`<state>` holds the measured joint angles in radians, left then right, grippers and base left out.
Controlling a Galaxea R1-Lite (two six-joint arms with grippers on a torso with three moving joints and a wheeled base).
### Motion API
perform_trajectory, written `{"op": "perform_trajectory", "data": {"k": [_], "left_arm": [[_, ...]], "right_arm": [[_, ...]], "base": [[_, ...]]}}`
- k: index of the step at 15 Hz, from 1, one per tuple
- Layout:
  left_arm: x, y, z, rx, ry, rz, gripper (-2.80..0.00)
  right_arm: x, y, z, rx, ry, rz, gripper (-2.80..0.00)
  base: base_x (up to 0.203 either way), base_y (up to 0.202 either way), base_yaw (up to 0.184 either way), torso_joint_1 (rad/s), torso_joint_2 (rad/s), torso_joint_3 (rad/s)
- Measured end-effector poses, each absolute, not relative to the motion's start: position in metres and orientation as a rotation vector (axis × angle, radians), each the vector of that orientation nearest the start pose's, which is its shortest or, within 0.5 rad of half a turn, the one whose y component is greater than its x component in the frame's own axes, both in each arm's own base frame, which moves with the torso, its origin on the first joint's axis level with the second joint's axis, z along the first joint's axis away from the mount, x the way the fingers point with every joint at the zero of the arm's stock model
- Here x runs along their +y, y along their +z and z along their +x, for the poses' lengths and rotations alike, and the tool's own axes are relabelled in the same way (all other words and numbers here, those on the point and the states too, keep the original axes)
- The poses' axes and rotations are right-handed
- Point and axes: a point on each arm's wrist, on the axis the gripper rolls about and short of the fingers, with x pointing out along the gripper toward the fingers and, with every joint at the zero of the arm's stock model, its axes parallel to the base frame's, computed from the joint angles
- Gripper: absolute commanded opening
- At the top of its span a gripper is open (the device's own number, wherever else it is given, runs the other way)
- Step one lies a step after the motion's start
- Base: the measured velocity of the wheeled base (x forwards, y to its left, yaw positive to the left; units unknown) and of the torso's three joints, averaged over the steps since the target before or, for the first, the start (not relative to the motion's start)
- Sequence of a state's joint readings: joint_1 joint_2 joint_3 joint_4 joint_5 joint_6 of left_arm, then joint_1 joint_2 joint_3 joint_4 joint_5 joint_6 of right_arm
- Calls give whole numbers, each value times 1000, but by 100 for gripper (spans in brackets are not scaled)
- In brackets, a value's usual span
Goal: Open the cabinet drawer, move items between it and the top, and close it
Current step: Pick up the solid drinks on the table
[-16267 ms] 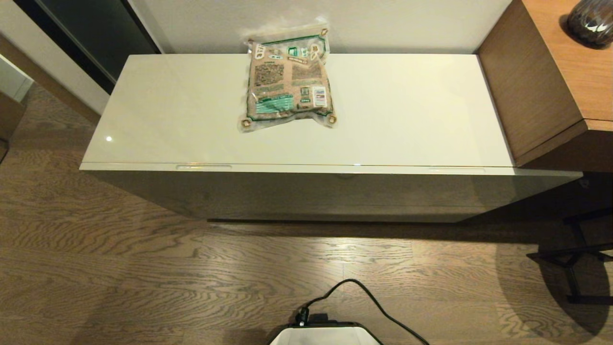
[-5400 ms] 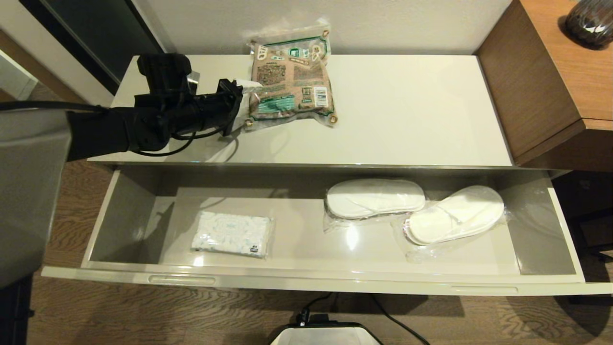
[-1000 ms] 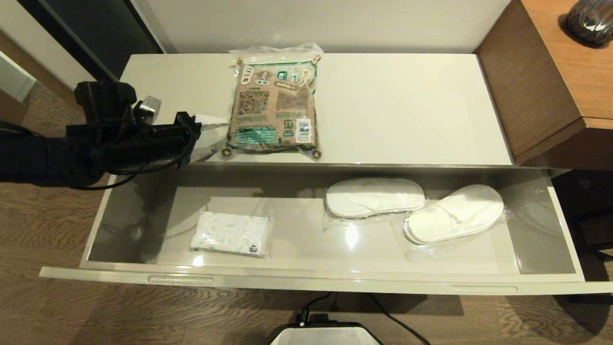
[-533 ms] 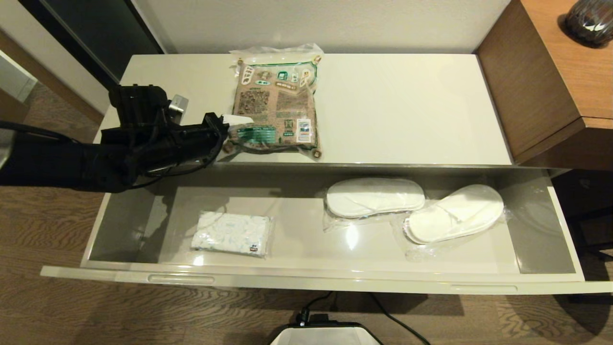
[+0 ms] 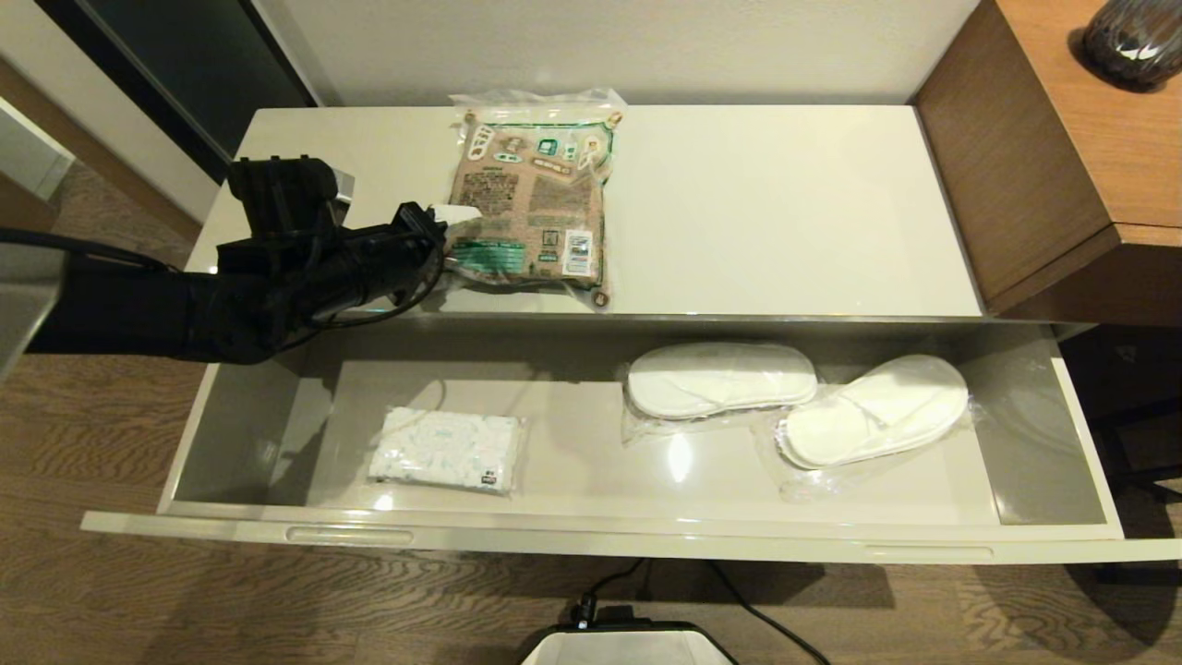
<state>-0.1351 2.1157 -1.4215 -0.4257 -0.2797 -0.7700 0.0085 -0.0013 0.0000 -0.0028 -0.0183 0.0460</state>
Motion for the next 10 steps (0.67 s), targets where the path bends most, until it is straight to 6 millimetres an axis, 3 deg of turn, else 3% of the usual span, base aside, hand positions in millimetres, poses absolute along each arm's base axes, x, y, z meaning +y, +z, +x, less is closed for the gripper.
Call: {"op": "perform_trajectory", "data": {"k": [6, 7, 10], "left_arm": [[-68, 168, 434, 420, -236, -756, 0], [-73, 167, 433, 425, -242, -750, -280], [-79, 163, 433, 453, -246, -746, -280]], "right_arm": [[-1, 76, -23, -4, -9, 46, -280], [-1, 76, -23, -4, -9, 46, -280], [-1, 76, -23, -4, -9, 46, -280]], "base": [[0, 0, 0, 0, 0, 0], [0, 0, 0, 0, 0, 0], [0, 0, 0, 0, 0, 0]]}}
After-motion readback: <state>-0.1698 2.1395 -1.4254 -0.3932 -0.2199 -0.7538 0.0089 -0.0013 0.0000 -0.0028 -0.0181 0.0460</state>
